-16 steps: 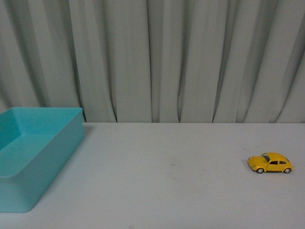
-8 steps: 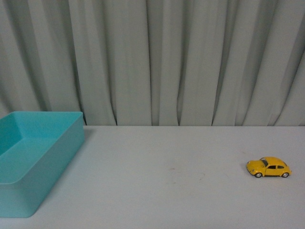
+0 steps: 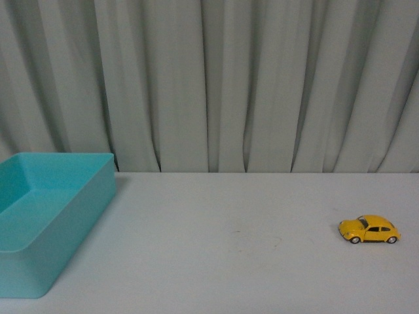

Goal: Wind up and store yellow beetle toy

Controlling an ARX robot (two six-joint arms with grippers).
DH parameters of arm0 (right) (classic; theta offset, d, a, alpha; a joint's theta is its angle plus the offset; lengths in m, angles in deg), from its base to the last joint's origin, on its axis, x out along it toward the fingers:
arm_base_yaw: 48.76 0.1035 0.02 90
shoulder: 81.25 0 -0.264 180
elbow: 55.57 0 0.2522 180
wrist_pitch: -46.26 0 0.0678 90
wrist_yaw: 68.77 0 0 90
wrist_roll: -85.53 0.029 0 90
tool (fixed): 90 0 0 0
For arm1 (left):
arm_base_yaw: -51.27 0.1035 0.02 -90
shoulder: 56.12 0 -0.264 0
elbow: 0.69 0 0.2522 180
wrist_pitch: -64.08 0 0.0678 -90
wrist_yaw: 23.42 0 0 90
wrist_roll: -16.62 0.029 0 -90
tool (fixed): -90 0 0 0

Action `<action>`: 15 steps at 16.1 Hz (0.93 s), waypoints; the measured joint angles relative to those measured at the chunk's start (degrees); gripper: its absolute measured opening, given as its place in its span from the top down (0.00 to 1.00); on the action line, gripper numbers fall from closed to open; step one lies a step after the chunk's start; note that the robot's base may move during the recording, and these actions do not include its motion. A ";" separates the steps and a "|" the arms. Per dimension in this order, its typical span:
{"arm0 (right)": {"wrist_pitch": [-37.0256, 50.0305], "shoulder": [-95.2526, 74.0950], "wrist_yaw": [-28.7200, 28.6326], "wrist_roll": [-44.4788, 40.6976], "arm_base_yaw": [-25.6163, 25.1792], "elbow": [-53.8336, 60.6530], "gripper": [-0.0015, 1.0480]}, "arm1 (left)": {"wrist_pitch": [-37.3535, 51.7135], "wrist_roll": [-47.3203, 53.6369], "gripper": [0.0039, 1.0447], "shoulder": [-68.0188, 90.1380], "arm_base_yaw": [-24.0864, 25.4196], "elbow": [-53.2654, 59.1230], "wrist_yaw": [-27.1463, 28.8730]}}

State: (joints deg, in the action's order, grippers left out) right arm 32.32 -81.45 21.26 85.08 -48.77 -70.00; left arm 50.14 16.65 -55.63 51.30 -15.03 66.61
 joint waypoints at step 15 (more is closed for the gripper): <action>0.00 0.00 -0.02 0.00 0.00 0.00 0.06 | 0.00 0.00 0.06 0.00 0.00 0.00 0.00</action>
State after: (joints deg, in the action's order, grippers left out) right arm 32.32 -81.45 21.24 85.08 -48.77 -70.00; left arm 50.14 16.65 -55.63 51.30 -15.03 66.61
